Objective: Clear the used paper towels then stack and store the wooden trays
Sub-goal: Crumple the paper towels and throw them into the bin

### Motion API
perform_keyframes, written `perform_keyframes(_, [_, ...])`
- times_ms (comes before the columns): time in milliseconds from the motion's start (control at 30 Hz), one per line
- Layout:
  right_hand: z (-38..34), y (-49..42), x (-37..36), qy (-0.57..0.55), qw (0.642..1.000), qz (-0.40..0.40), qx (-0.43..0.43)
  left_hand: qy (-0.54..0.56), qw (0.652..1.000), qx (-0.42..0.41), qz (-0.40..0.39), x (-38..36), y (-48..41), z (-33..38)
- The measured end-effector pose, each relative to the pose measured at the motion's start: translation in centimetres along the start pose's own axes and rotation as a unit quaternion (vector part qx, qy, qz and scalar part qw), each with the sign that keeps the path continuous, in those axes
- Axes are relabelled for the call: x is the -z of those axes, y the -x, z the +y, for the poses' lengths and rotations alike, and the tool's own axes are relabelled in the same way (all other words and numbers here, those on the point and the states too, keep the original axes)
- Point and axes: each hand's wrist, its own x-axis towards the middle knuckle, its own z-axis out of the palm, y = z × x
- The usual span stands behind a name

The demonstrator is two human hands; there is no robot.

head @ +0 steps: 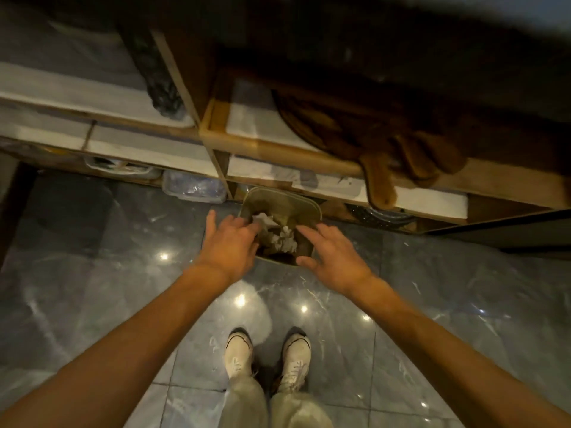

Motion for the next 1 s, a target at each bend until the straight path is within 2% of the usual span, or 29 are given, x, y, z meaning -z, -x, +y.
perform_keyframes(167, [-6.2,8.5,7.7,-0.005,0.996,0.028,0.081,-0.007,0.999,-0.01,0.046,9.1,10.1,1.8])
perform_keyframes(433, [-12.0,20.4,18.4,-0.006,0.994,0.061,0.093,0.026,0.989,0.052,0.136,20.9,23.0,3.8])
perform_keyframes(533, [-12.7,23.5,20.7,-0.006,0.991,0.092,0.095,0.04,0.981,0.077,0.174,22.9,27.1,5.3])
perform_keyframes(733, [-14.7,27.2,23.2,-0.036,0.989,0.106,0.097,0.055,0.975,0.083,0.197,24.1,32.3,8.0])
perform_keyframes(1000, [-18.4,27.2,27.4,-0.009,0.985,0.114,0.127,0.064,0.951,0.118,0.279,28.4,33.6,5.9])
